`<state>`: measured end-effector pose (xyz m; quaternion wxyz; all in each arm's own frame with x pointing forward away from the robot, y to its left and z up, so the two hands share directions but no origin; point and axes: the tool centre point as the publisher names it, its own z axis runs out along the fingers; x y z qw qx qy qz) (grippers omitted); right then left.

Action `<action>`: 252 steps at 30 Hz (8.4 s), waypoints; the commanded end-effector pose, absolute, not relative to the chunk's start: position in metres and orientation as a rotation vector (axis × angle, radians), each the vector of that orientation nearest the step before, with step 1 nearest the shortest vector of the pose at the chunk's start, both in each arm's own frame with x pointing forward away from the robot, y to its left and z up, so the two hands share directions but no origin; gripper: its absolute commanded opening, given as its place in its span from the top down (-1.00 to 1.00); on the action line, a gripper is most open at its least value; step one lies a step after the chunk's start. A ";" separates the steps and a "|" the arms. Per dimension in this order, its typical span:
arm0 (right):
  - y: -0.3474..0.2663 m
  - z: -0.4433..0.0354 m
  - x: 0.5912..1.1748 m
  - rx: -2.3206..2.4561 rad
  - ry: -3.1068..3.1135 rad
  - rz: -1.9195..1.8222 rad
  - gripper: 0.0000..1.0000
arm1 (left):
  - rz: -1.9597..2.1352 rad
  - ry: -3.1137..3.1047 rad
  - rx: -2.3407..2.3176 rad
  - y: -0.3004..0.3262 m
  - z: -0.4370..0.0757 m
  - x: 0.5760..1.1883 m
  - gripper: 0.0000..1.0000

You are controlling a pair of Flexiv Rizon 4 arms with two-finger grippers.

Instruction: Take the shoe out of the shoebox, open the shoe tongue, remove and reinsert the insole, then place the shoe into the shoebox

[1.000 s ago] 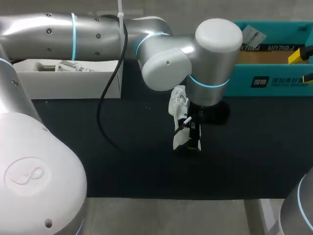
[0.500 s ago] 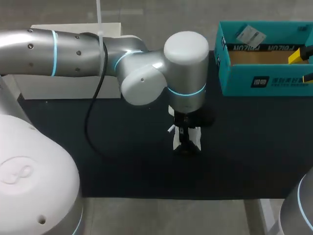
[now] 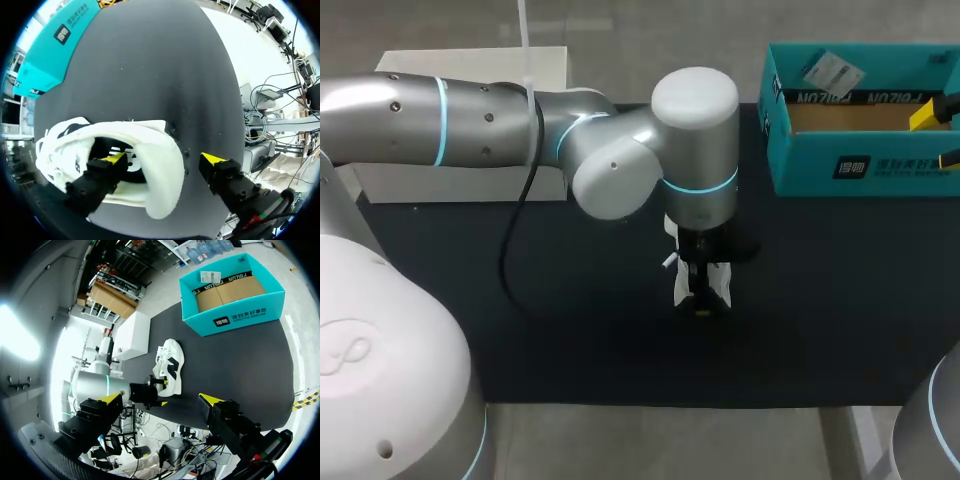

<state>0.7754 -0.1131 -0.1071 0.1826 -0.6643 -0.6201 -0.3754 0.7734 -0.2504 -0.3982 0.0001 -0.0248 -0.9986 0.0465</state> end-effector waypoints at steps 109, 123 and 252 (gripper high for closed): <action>-0.113 -0.108 0.775 -1.878 -1.750 -1.058 -1.00 | -0.052 -3.000 -0.211 -0.031 -0.110 0.920 1.00; -0.113 -0.108 0.775 -1.878 -1.750 -1.058 -1.00 | -0.123 -3.004 -0.195 0.049 -0.123 0.965 1.00; -0.113 -0.108 0.775 -1.878 -1.750 -1.058 -1.00 | -0.471 -2.320 -1.999 0.289 -0.180 1.175 1.00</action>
